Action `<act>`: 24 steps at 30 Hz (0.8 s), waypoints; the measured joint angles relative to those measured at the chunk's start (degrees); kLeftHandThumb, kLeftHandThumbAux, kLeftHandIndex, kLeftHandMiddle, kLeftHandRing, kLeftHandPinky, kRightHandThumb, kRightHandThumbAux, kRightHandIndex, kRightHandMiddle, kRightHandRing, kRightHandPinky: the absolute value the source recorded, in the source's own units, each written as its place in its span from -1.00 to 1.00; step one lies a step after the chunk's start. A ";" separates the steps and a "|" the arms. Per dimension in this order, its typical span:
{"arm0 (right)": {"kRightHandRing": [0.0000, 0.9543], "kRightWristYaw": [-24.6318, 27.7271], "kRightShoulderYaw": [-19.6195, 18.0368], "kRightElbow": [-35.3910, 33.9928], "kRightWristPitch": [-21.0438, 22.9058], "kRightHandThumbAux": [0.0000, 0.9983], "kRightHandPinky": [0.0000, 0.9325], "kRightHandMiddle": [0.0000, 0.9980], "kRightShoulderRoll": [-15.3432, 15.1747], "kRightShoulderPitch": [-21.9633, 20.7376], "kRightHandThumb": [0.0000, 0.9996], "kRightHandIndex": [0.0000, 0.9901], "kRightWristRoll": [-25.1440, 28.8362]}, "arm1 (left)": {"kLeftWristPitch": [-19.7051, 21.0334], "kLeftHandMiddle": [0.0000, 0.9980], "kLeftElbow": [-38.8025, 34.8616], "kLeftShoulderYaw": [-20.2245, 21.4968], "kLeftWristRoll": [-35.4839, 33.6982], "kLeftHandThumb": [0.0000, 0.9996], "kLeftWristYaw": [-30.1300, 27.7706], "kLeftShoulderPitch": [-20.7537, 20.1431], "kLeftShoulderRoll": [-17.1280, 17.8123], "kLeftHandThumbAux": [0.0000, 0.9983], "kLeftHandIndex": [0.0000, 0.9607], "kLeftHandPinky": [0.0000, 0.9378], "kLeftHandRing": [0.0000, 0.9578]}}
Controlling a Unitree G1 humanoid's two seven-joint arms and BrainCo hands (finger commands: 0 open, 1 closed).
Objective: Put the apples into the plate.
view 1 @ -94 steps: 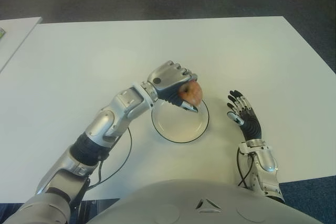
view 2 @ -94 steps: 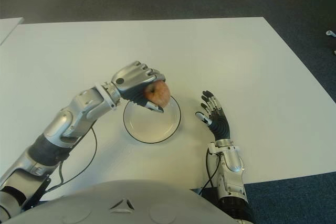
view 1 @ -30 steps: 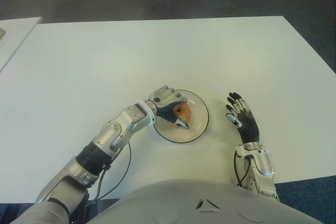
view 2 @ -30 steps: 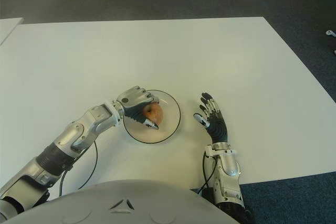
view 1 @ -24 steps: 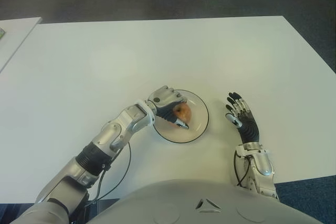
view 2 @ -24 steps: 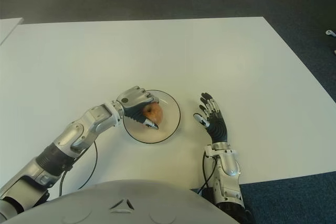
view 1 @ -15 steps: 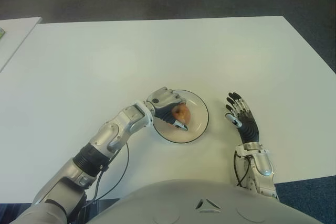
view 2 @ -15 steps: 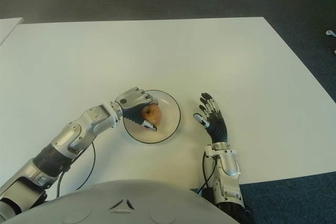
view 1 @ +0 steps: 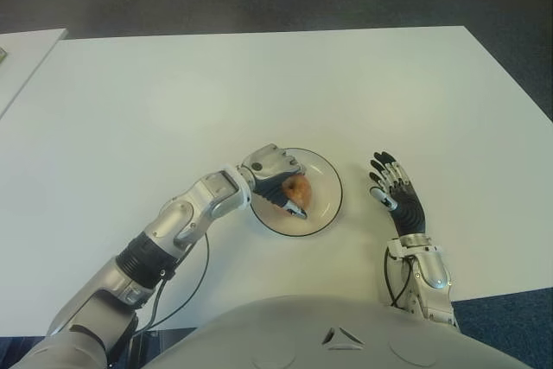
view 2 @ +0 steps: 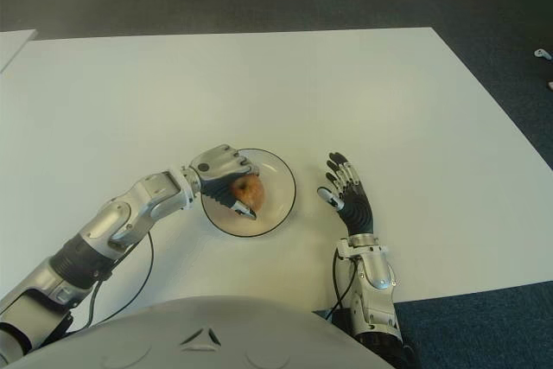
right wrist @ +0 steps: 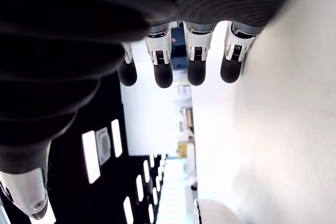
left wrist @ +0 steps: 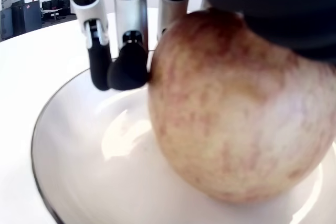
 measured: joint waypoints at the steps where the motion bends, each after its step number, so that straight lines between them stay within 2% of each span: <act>1: -0.85 0.05 -0.01 0.00 0.00 0.22 -0.82 -0.78 0.00 0.00 -0.57 -0.83 0.02 | -0.23 -1.00 -0.04 0.10 -0.04 -0.62 0.31 0.06 0.04 -0.67 -1.00 -1.00 -1.00; 8: -0.85 0.46 -0.16 0.22 -0.03 0.21 -0.82 -0.78 0.00 -0.13 -0.58 -0.83 0.28 | -0.88 -1.00 -0.47 1.02 -0.08 -0.61 2.75 0.20 -0.09 -0.71 -1.00 -1.00 -1.00; 24: -0.84 0.93 -0.31 0.29 -0.09 0.20 -0.83 -0.77 -0.01 -0.19 -0.56 -0.84 0.40 | -1.32 -1.00 -0.73 1.78 -0.14 -0.65 3.43 1.28 -0.33 -0.74 -1.00 -1.00 -1.00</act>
